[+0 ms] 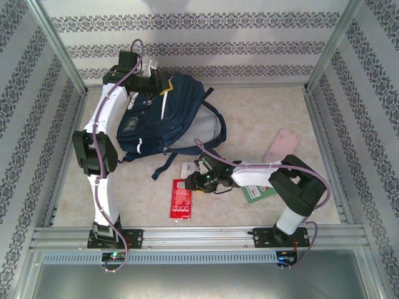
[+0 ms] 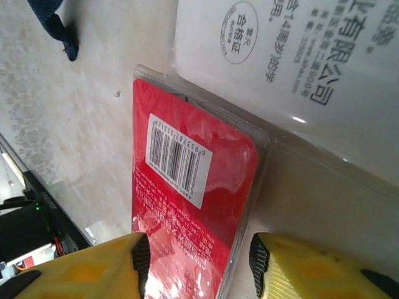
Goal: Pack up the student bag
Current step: Pick up the loose stationery from the bottom-center of the table.
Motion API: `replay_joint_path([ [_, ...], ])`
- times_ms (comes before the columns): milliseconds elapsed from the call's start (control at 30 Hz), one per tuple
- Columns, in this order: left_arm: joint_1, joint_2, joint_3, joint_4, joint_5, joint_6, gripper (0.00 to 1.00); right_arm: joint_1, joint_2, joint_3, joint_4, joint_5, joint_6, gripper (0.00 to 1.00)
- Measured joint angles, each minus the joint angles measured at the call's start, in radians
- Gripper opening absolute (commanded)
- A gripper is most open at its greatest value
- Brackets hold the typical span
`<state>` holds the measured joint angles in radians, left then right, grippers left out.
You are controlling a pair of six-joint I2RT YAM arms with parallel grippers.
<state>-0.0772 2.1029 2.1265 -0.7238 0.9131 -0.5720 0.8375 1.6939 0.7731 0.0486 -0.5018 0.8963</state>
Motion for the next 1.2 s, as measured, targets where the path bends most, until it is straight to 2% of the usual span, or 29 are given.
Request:
replay_joint_path([
  [167, 0.0, 0.0, -0.002, 0.005, 0.003, -0.005, 0.0, 0.01, 0.025, 0.009, 0.007, -0.006, 0.003, 0.46],
  [467, 0.001, 0.0, -0.005, 0.008, 0.004, -0.006, 0.0, 0.011, 0.082, 0.034, 0.047, -0.04, 0.026, 0.31],
  [567, 0.001, 0.0, -0.006, 0.009, 0.007, -0.006, 0.0, 0.011, 0.112, 0.052, 0.068, -0.055, 0.029, 0.21],
  [700, 0.001, 0.0, -0.008, 0.011, 0.007, -0.007, 0.0, 0.011, 0.13, 0.063, 0.078, -0.068, 0.031, 0.0],
  [967, 0.003, 0.0, -0.011, 0.015, 0.014, -0.013, 0.0, 0.006, 0.107, 0.064, 0.083, -0.077, 0.032, 0.0],
  [1100, 0.006, 0.0, -0.011, 0.016, 0.022, -0.015, 0.0, -0.027, 0.016, 0.029, 0.073, -0.084, 0.025, 0.0],
  [1200, 0.007, 0.0, -0.011, 0.019, 0.024, -0.021, 0.0, -0.098, -0.095, -0.008, 0.049, -0.087, 0.019, 0.0],
])
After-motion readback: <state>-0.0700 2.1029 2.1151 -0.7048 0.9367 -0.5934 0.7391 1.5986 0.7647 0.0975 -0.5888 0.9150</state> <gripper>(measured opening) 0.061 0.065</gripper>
